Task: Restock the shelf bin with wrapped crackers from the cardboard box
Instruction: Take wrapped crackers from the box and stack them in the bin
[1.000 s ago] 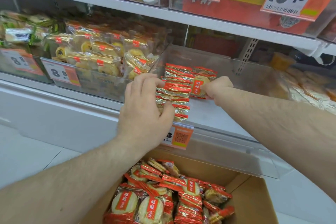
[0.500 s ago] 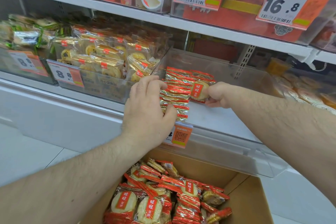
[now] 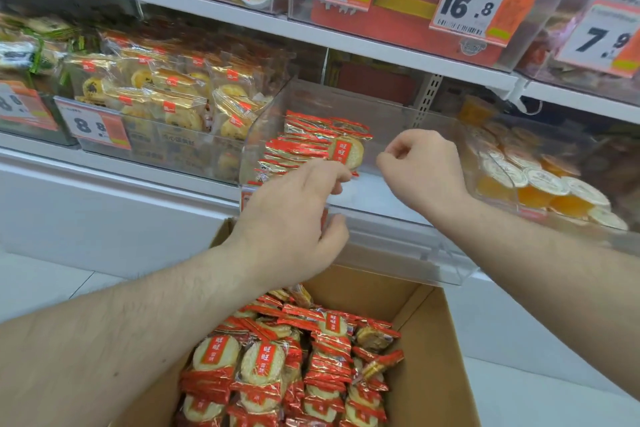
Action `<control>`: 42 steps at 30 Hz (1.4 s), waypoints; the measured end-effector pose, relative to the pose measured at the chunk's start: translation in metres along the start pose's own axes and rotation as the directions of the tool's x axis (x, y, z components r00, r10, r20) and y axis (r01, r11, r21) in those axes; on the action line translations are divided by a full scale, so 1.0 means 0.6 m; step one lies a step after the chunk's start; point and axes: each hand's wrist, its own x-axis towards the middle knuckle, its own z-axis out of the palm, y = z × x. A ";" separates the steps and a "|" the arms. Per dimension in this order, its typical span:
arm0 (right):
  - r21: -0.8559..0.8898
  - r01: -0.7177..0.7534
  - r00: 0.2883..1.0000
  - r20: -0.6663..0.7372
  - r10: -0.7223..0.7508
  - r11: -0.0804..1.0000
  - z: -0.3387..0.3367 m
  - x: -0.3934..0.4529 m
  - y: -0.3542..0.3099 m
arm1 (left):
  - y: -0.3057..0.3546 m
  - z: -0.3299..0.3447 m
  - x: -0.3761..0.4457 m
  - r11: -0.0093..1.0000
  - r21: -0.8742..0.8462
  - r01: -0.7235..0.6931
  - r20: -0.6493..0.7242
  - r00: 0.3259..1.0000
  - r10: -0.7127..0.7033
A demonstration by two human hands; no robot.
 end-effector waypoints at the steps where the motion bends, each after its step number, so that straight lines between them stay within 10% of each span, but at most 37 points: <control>1: 0.018 0.074 0.995 -0.068 -0.073 0.997 -0.011 -0.031 -0.002 | 0.005 0.002 -0.008 0.997 -0.067 0.038 0.076 0.997 -0.033; 5: 0.195 0.341 0.937 -0.145 -0.317 0.919 -0.011 -0.163 0.023 | 0.006 0.024 -0.054 0.975 -0.192 0.115 0.386 0.922 -0.032; 8: 0.178 0.331 0.933 0.085 -0.350 0.927 0.046 -0.228 0.074 | -0.008 0.048 -0.081 0.991 -0.102 0.083 0.579 0.815 -0.009; 12: -0.278 0.034 0.763 0.628 0.155 0.960 0.167 -0.235 0.160 | -0.034 0.077 -0.100 0.993 0.040 0.115 0.763 0.638 -0.105; 17: -0.488 -0.167 0.406 0.758 0.510 0.857 0.278 -0.256 0.263 | -0.047 0.099 -0.119 0.984 0.050 0.169 0.849 0.512 -0.131; 23: -0.433 -0.354 0.560 0.612 0.559 0.829 0.280 -0.273 0.265 | -0.076 0.125 -0.140 0.878 0.134 0.459 0.881 0.350 -0.318; 26: -0.187 -0.652 0.570 0.519 0.637 0.735 0.229 -0.285 0.195 | -0.074 0.127 -0.138 0.654 0.224 0.722 0.863 0.165 -0.478; 31: 0.323 -0.717 0.631 0.678 0.378 0.618 0.132 -0.336 0.061 | -0.057 0.134 -0.143 0.096 0.148 0.984 0.863 -0.081 -0.499; 35: 0.493 -0.622 0.719 0.667 0.194 0.609 0.145 -0.347 0.009 | -0.054 0.145 -0.150 0.002 -0.064 0.998 0.801 0.052 -0.596; 42: 0.014 -0.795 0.554 0.423 0.717 0.607 0.305 -0.265 0.172 | -0.120 0.123 -0.163 0.257 -0.020 0.966 0.716 0.193 -0.671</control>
